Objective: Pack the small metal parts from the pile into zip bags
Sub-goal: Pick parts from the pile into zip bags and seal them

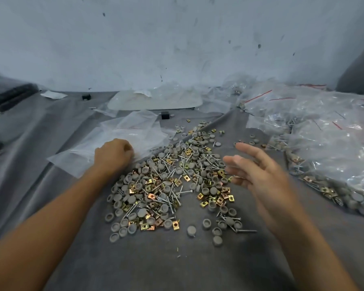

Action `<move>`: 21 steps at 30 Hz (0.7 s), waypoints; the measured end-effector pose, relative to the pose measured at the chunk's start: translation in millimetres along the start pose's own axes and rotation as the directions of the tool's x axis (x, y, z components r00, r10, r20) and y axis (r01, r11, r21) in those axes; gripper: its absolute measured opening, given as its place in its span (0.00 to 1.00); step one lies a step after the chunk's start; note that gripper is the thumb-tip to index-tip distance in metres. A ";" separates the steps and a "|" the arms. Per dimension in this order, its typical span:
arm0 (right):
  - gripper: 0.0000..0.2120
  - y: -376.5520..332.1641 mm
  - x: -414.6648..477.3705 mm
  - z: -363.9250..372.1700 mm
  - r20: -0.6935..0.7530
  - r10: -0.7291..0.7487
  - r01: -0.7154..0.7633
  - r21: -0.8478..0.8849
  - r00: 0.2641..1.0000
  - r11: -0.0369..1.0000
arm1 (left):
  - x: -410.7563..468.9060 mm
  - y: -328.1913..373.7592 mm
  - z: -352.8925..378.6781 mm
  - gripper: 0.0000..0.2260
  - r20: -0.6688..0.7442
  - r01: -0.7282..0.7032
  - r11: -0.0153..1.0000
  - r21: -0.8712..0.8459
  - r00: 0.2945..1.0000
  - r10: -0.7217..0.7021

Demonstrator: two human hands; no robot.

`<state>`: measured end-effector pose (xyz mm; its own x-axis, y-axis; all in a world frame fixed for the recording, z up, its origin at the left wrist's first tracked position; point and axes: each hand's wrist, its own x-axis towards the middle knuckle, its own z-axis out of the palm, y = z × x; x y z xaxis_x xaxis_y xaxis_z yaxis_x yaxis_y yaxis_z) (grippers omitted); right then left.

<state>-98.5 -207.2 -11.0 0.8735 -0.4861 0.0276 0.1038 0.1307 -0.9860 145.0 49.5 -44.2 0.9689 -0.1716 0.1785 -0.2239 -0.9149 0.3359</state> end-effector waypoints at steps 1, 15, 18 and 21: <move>0.12 0.4 -0.8 0.1 0.006 -0.002 0.003 -0.004 1.000 1.000 | -0.2 -1.8 -1.1 0.06 -0.024 -0.004 1.000 -0.024 1.000 0.004; 0.10 7.6 -13.1 15.0 0.157 -0.120 0.130 -0.055 0.980 0.990 | -131.8 76.2 -100.0 0.10 0.240 0.209 0.131 -0.969 0.921 0.307; 0.16 5.7 -15.8 18.2 0.285 -0.089 0.075 0.060 0.954 0.995 | -151.4 85.6 -92.9 0.11 0.297 0.299 0.040 -0.953 0.908 0.297; 0.11 5.5 -19.5 20.7 0.283 -0.106 0.072 0.130 0.953 0.989 | -156.1 85.5 -85.3 0.13 0.327 0.335 0.020 -0.942 0.905 0.273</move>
<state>-105.2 -179.1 -13.5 0.9562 -0.2326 0.1777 0.2271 0.2062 -0.9518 -34.4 29.2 35.5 0.8499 -0.5246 -0.0496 0.2204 0.2685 0.9377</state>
